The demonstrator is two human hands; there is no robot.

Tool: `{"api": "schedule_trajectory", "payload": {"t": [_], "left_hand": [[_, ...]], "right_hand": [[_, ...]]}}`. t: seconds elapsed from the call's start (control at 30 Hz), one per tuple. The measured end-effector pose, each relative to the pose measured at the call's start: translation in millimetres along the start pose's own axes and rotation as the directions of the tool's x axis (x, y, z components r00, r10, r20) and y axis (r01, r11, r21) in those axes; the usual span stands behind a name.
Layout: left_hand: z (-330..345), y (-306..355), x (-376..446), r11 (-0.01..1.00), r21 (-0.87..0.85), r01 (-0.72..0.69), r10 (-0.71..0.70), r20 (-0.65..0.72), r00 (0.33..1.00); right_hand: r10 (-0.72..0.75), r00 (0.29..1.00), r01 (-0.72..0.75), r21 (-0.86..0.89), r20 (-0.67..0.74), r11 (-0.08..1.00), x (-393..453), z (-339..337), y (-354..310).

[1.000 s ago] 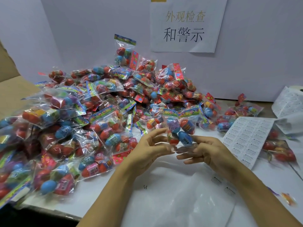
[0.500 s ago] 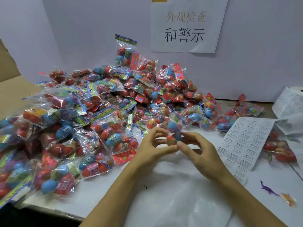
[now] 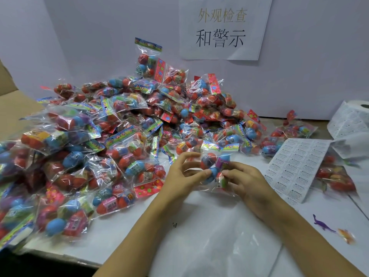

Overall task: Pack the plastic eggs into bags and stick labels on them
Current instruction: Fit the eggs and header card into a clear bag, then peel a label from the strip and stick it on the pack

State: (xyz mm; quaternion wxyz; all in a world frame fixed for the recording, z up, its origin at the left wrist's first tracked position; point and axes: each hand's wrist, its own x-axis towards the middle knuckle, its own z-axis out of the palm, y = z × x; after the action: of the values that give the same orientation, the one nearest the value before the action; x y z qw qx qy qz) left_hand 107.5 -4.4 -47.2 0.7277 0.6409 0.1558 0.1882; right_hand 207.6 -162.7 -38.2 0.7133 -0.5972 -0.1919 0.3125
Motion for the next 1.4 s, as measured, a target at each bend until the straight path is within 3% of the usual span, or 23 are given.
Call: {"api": "schedule_trajectory", "payload": {"t": [0.13, 0.2, 0.27, 0.33, 0.47, 0.6, 0.63, 0.7, 0.77, 0.83, 1.03, 1.17, 1.27, 1.4], "left_hand": [[-3, 0, 2, 0.977, 0.202, -0.071, 0.092, -0.094, 0.991], [-4, -2, 2, 0.935, 0.336, -0.117, 0.166, -0.121, 0.979], [-3, -4, 3, 0.885, 0.432, -0.173, 0.245, -0.117, 0.962], [-3, -6, 2, 0.825, 0.518, -0.226, 0.318, -0.095, 0.943], [1, -7, -1, 0.62, 0.726, -0.297, 0.46, -0.03, 0.887], [21, -7, -12, 0.373, 0.73, -0.573, 0.674, 0.212, 0.708], [27, -7, -17, 0.332, 0.707, -0.625, 0.652, 0.307, 0.693], [40, -10, -25, 0.268, 0.722, -0.638, 0.479, 0.475, 0.738], [48, -14, -27, 0.175, 0.793, -0.583, 0.269, 0.531, 0.804], [50, -16, -28, 0.133, 0.809, -0.573, 0.194, 0.546, 0.815], [45, -16, -23, 0.34, 0.765, -0.547, 0.114, 0.544, 0.832], [38, -16, -19, 0.533, 0.695, -0.482, 0.078, 0.527, 0.846], [33, -12, -16, 0.662, 0.638, -0.394, 0.058, 0.481, 0.875], [28, -8, -15, 0.898, 0.399, -0.183, -0.018, 0.45, 0.893]], "right_hand": [[-0.016, 0.986, 0.004, -0.075, -0.167, 0.997, 5, -9, -1], [-0.08, 0.975, 0.027, -0.247, -0.206, 0.969, 5, -19, -4], [-0.152, 0.98, 0.062, -0.519, -0.133, 0.852, 1, -27, -10], [-0.116, 0.992, 0.055, -0.66, -0.049, 0.749, -2, -32, -16], [-0.058, 0.997, 0.006, -0.681, -0.054, 0.732, 0, -37, -17], [-0.114, 0.986, 0.023, -0.576, -0.122, 0.817, 2, -35, -18], [-0.127, 0.982, 0.031, -0.542, -0.139, 0.84, 3, -35, -18], [-0.141, 0.976, 0.043, -0.489, -0.166, 0.871, 2, -34, -20], [-0.144, 0.975, 0.055, -0.445, -0.17, 0.894, 2, -33, -22], [-0.147, 0.975, 0.066, -0.415, -0.166, 0.908, 1, -32, -24], [-0.168, 0.974, 0.078, -0.468, -0.153, 0.88, 0, -32, -24], [-0.135, 0.99, 0.079, -0.7, -0.025, 0.71, -3, -37, -25], [-0.025, 0.997, 0.071, -0.833, 0.069, 0.549, -8, -35, -26], [-0.069, 0.99, 0.138, -0.825, 0.12, 0.548, -13, -30, -28]]}}
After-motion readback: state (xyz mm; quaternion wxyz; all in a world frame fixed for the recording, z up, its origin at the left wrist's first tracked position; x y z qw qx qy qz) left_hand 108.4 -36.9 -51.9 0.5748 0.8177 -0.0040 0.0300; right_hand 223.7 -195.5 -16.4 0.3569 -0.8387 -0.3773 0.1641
